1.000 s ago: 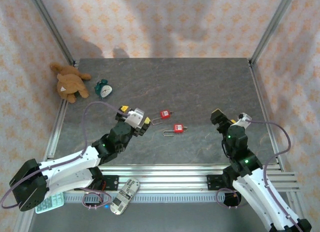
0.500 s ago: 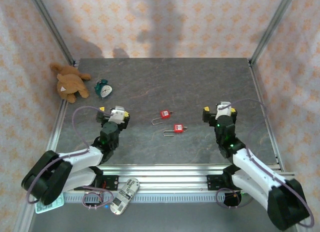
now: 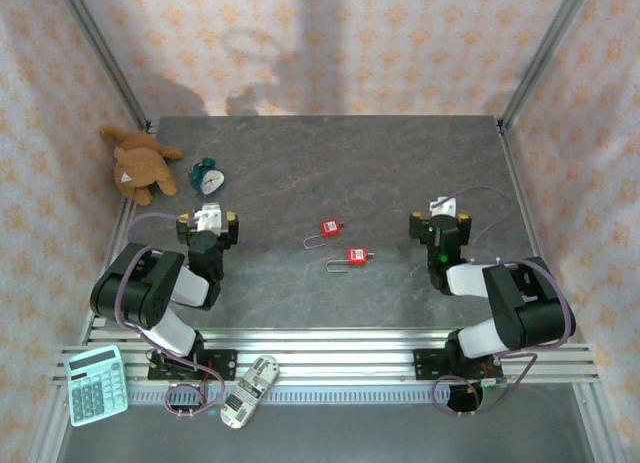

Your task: Unlock with the key

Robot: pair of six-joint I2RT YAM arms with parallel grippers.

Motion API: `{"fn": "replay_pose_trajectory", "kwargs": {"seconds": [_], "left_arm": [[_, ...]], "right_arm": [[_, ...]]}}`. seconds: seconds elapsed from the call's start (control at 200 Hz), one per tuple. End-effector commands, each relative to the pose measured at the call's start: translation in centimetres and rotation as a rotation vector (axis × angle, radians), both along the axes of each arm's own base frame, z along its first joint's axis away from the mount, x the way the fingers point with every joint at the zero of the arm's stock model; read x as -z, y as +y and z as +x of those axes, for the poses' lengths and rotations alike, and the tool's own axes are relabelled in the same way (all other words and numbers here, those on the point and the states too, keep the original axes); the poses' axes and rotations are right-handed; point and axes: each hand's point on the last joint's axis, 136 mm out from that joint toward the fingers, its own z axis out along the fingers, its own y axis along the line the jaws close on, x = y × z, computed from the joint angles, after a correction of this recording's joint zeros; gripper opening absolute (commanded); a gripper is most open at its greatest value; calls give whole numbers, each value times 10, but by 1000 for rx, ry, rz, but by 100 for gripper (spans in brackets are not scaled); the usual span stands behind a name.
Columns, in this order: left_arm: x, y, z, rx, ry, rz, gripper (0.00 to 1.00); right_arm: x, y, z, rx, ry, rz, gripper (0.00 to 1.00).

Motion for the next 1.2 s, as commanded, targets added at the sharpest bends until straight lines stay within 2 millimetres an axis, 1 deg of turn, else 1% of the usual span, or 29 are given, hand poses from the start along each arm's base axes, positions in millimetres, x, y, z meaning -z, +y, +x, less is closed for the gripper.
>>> {"fn": "replay_pose_trajectory", "kwargs": {"seconds": [0.0, 0.085, 0.125, 0.14, 0.155, 0.165, 0.17, 0.18, 0.215, 0.24, 0.275, 0.315, 1.196], "left_arm": [[-15, 5, 17, -34, -36, -75, 100], [-13, 17, 22, -107, -5, -91, 100], [-13, 21, 23, -123, 2, -104, 100], [-13, 23, 24, -129, 4, -107, 100], [-13, 24, 24, -136, 4, -110, 100], [-12, 25, 24, -139, 5, -112, 100], [-13, 25, 24, -140, 5, -111, 100], [-13, 26, 25, -142, 4, -114, 100], [-13, 29, 25, -152, 6, -118, 100], [-14, 29, 25, -152, 3, -123, 100], [-14, 29, 25, -152, 1, -125, 100], [-13, 29, 25, -153, 3, -125, 100], [-13, 29, 25, -149, 5, -124, 100]], "right_arm": [[-27, -8, 14, 29, -118, 105, 100], [-12, -23, 14, 76, -143, 162, 100], [-15, -27, 17, 95, -171, 164, 100], [-14, -27, 18, 98, -157, 163, 100], [-17, -27, 20, 95, -152, 164, 100], [-13, -26, 20, 96, -120, 163, 100], [-15, -26, 21, 96, -119, 164, 100], [-9, -26, 20, 96, -84, 163, 99], [-6, -23, 28, 75, -57, 171, 100], [-7, -25, 31, 72, -64, 190, 100], [-6, -30, 29, 87, -48, 213, 100], [-5, -32, 30, 90, -53, 214, 99], [-6, -30, 29, 84, -50, 208, 99]]}}
